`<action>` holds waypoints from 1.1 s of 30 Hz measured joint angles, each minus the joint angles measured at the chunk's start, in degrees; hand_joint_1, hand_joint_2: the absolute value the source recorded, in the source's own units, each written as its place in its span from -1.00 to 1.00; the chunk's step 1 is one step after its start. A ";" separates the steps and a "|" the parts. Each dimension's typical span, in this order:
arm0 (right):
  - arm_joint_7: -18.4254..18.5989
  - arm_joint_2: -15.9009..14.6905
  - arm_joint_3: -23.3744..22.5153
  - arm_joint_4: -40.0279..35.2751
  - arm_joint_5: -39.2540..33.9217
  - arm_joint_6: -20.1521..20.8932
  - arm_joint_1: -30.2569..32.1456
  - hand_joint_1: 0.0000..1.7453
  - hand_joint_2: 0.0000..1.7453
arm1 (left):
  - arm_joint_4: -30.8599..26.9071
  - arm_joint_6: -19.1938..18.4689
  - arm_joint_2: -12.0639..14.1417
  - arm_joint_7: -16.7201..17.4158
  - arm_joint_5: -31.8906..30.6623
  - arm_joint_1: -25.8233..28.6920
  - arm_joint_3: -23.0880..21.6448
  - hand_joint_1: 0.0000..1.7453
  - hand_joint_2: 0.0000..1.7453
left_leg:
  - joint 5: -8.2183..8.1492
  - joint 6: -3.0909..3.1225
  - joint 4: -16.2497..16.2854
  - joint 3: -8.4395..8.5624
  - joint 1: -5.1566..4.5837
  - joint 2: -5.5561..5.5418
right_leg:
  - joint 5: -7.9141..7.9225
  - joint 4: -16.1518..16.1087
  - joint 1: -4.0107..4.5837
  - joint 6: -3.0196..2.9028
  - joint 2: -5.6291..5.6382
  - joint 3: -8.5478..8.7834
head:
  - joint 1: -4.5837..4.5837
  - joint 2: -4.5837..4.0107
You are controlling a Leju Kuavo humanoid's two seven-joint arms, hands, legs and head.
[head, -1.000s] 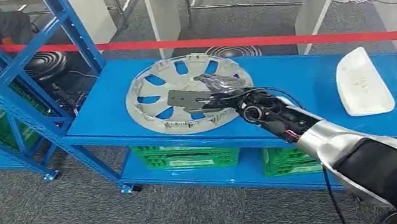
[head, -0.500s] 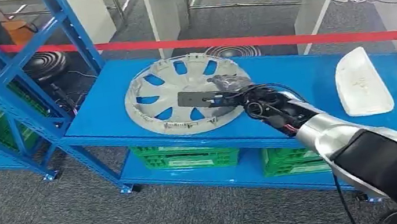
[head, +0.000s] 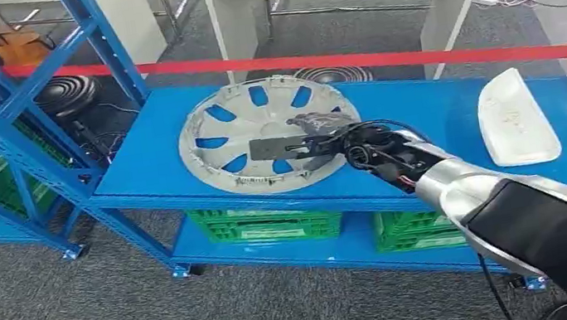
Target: Take the parts from the cabinet and place them on the table.
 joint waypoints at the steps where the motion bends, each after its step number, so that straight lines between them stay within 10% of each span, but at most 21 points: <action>1: -0.09 0.04 0.07 0.24 0.00 0.00 -0.08 -1.00 1.00 | 0.00 0.00 0.00 0.00 0.02 0.00 0.00 -1.00 -1.00 | 0.00 0.00 0.00 0.04 0.00 0.00 | 0.00 0.00 0.00 0.00 0.00 0.03 | -0.02 0.00; 14: -2.06 0.37 0.13 0.92 -2.03 -1.82 -0.24 -1.00 1.00 | 0.00 0.02 -0.04 0.07 0.07 0.03 0.00 -1.00 -1.00 | 0.00 0.00 -0.01 0.15 0.00 0.00 | -0.01 0.00 0.00 -0.01 0.00 0.15 | -0.02 0.00; 23: -7.34 0.41 -1.05 -0.79 -5.33 -16.67 0.43 -1.00 1.00 | 0.00 0.39 -0.02 -0.31 0.50 0.40 0.00 -1.00 -1.00 | 0.00 0.00 -0.01 0.14 0.00 0.02 | 0.00 0.00 0.00 -0.02 0.02 0.10 | -0.02 0.00; 33: -8.15 0.31 -3.74 -5.49 -7.60 -17.33 1.10 -1.00 1.00 | 0.00 0.39 -0.02 -0.35 0.68 0.51 0.00 -1.00 -1.00 | -0.01 0.00 -0.03 0.13 0.00 0.03 | -0.02 0.00 0.00 -0.02 0.05 0.07 | -0.02 0.00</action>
